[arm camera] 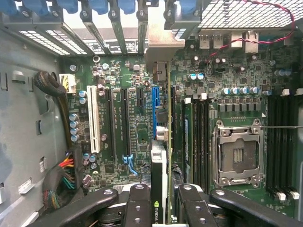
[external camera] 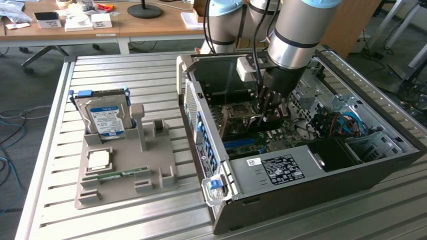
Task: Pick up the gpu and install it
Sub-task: 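Insert the gpu into the slot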
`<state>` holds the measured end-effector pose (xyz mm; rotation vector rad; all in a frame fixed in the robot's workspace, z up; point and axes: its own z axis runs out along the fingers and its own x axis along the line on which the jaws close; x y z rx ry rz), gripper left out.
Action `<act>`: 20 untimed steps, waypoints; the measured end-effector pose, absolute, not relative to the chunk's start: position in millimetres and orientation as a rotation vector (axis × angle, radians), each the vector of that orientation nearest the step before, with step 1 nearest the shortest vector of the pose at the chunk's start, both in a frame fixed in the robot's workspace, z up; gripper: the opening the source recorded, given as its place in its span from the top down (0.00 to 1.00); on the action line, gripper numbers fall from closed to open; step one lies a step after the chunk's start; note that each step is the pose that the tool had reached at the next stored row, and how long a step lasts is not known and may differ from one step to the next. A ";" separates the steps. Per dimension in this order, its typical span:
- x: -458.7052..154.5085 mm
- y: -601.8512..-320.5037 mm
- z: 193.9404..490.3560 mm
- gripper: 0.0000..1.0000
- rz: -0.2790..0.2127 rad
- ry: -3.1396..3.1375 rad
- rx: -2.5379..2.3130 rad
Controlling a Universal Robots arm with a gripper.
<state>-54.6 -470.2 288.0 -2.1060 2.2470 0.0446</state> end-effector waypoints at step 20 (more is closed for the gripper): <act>-55.8 -470.2 287.5 0.73 0.045 2.247 -2.106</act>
